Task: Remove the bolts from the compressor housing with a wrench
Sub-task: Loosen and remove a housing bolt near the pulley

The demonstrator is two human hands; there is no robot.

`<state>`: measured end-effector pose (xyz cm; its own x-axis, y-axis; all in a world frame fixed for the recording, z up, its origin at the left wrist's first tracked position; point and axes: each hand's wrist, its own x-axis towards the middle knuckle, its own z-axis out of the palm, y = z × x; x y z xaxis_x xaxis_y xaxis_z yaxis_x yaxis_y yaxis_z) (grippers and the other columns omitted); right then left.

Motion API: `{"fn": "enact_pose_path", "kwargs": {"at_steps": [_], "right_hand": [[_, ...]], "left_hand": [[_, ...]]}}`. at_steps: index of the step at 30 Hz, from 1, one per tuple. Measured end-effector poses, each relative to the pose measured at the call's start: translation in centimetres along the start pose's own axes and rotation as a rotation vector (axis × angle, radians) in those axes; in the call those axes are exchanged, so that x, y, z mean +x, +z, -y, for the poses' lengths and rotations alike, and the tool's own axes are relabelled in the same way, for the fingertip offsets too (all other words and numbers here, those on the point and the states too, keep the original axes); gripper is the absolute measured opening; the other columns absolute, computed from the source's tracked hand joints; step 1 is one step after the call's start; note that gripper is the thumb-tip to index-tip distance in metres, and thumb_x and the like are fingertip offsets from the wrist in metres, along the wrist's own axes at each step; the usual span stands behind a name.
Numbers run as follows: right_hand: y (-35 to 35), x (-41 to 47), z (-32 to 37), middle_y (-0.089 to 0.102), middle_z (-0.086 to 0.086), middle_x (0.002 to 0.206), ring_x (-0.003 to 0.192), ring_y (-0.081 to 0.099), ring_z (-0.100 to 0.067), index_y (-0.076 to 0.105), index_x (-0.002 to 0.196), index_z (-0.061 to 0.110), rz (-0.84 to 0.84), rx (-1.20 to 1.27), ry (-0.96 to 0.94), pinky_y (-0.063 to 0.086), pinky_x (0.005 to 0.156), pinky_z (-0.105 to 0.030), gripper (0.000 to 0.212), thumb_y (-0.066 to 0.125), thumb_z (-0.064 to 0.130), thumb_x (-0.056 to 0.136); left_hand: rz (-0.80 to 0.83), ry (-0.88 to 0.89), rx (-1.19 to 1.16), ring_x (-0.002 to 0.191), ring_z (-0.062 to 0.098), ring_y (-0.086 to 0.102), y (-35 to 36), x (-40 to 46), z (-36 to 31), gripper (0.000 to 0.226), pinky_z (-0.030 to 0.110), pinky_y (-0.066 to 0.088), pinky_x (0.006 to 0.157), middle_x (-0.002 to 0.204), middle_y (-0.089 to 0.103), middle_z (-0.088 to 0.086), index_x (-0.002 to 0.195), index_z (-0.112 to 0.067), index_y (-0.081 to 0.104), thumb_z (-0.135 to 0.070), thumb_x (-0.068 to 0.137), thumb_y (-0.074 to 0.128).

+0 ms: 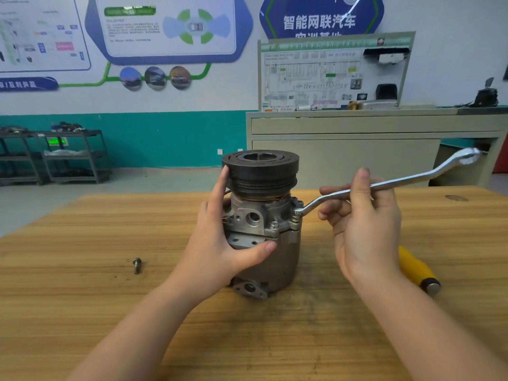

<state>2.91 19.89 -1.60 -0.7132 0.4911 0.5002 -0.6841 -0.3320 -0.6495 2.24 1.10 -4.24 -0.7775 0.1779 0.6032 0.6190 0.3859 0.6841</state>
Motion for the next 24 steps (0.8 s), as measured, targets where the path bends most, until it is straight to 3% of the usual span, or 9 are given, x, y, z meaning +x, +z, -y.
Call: {"fn": "enact_pose_path", "kwargs": {"at_steps": [4, 7, 9, 11, 14, 16, 20, 24], "right_hand": [[-0.3, -1.2, 0.4, 0.066, -0.007, 0.068, 0.049, 0.062, -0.012, 0.055, 0.081, 0.037, 0.266, -0.303, -0.423, 0.051, 0.049, -0.029, 0.020, 0.046, 0.036, 0.099], [-0.5, -1.9, 0.1, 0.058, -0.003, 0.065, 0.055, 0.058, -0.012, 0.059, 0.085, 0.006, 0.482, -0.527, -0.729, 0.049, 0.051, -0.032, 0.037, 0.044, 0.036, 0.100], [-0.2, -2.3, -0.3, 0.055, -0.002, 0.068, 0.055, 0.056, -0.014, 0.057, 0.085, 0.002, 0.457, -0.606, -0.820, 0.048, 0.051, -0.031, 0.040, 0.040, 0.034, 0.102], [0.1, -2.6, -0.6, 0.055, -0.005, 0.063, 0.052, 0.055, -0.018, 0.056, 0.085, 0.009, 0.349, -0.548, -0.748, 0.047, 0.050, -0.036, 0.038, 0.038, 0.037, 0.102], [0.3, -2.4, -0.6, 0.063, -0.005, 0.069, 0.045, 0.053, -0.016, 0.046, 0.084, 0.027, 0.202, -0.324, -0.569, 0.044, 0.048, -0.028, 0.019, 0.037, 0.031, 0.101], [0.2, -1.8, -0.7, 0.066, 0.002, 0.071, 0.042, 0.052, -0.016, 0.043, 0.081, 0.021, 0.151, -0.225, -0.457, 0.042, 0.046, -0.024, 0.022, 0.034, 0.027, 0.100], [0.1, -0.2, -1.4, 0.067, -0.003, 0.065, 0.035, 0.047, -0.016, 0.043, 0.080, 0.005, 0.056, -0.106, -0.168, 0.037, 0.042, -0.021, 0.036, 0.028, 0.031, 0.101], [0.6, 2.1, -2.0, 0.059, -0.004, 0.050, 0.030, 0.040, -0.014, 0.041, 0.077, 0.012, -0.019, 0.108, 0.236, 0.032, 0.038, -0.015, 0.035, 0.026, 0.025, 0.106]], "left_hand": [[0.002, 0.009, -0.004, 0.131, -0.002, 0.034, 0.0, -0.1, 0.0, 0.114, 0.042, 0.034, 0.112, 0.139, 0.035, -0.006, 0.138, -0.065, 0.001, -0.065, 0.054, 0.077], [-0.004, 0.014, 0.004, 0.131, 0.002, 0.037, 0.0, -0.1, 0.2, 0.114, 0.043, 0.036, 0.111, 0.137, 0.038, -0.004, 0.139, -0.063, 0.002, -0.064, 0.054, 0.077], [-0.008, 0.023, 0.006, 0.131, 0.003, 0.037, 0.1, -0.1, 0.3, 0.113, 0.044, 0.036, 0.110, 0.136, 0.038, -0.003, 0.140, -0.062, 0.003, -0.062, 0.055, 0.077], [-0.017, 0.028, 0.001, 0.131, 0.005, 0.038, 0.2, -0.1, 0.4, 0.111, 0.045, 0.037, 0.110, 0.134, 0.039, -0.003, 0.141, -0.061, 0.005, -0.059, 0.056, 0.077], [-0.024, 0.031, -0.001, 0.131, 0.002, 0.037, 0.3, -0.2, 0.5, 0.110, 0.044, 0.036, 0.110, 0.135, 0.039, -0.006, 0.140, -0.063, 0.006, -0.058, 0.057, 0.078], [-0.024, 0.029, -0.005, 0.130, -0.002, 0.036, 0.3, -0.2, 0.5, 0.110, 0.042, 0.035, 0.111, 0.136, 0.038, -0.009, 0.139, -0.063, 0.006, -0.060, 0.057, 0.078], [-0.017, 0.032, -0.014, 0.124, -0.011, 0.035, 0.4, -0.1, 0.8, 0.111, 0.035, 0.036, 0.108, 0.136, 0.033, -0.020, 0.141, -0.062, 0.004, -0.064, 0.057, 0.076], [-0.013, 0.033, 0.021, 0.117, -0.019, 0.034, 0.3, 0.0, 0.8, 0.115, 0.015, 0.031, 0.095, 0.128, 0.031, -0.025, 0.140, -0.062, -0.005, -0.075, 0.054, 0.070]]}}
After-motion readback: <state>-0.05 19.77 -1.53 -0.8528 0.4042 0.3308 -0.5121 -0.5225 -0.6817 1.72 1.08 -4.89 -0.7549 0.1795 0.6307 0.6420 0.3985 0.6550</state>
